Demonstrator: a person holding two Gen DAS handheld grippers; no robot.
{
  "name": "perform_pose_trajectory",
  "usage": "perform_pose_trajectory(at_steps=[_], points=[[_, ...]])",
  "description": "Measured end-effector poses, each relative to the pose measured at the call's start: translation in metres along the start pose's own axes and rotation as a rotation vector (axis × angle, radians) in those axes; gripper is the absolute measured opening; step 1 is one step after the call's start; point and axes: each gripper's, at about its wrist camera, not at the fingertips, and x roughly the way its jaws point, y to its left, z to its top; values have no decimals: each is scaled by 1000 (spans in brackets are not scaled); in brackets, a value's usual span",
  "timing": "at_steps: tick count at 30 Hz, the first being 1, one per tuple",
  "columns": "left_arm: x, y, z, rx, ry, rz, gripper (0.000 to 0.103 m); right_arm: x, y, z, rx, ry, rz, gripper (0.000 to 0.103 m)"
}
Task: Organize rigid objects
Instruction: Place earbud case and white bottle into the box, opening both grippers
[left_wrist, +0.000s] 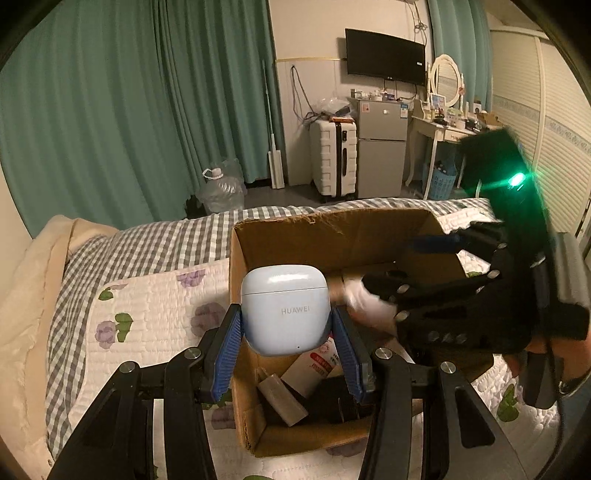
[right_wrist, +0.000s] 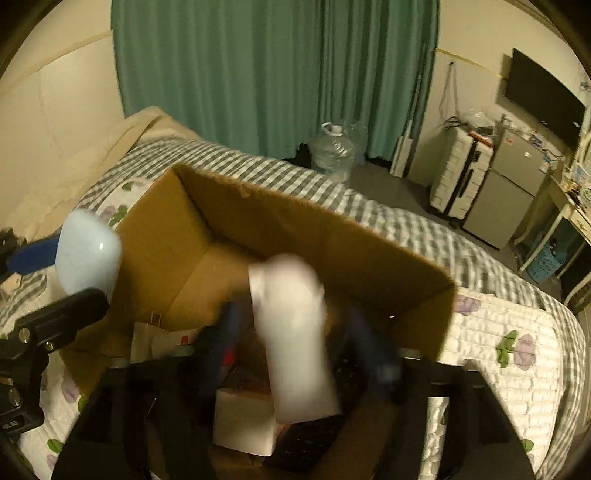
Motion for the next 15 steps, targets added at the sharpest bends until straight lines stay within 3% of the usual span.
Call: perform_pose_trajectory(at_steps=[7,15], points=[[-2,-8,28,13,-13,-24,49,-40,-6,12,25,-80,-53,73],[45,-25,52,23,47,-2,50,-66,-24,17,55,-140,-136,73]])
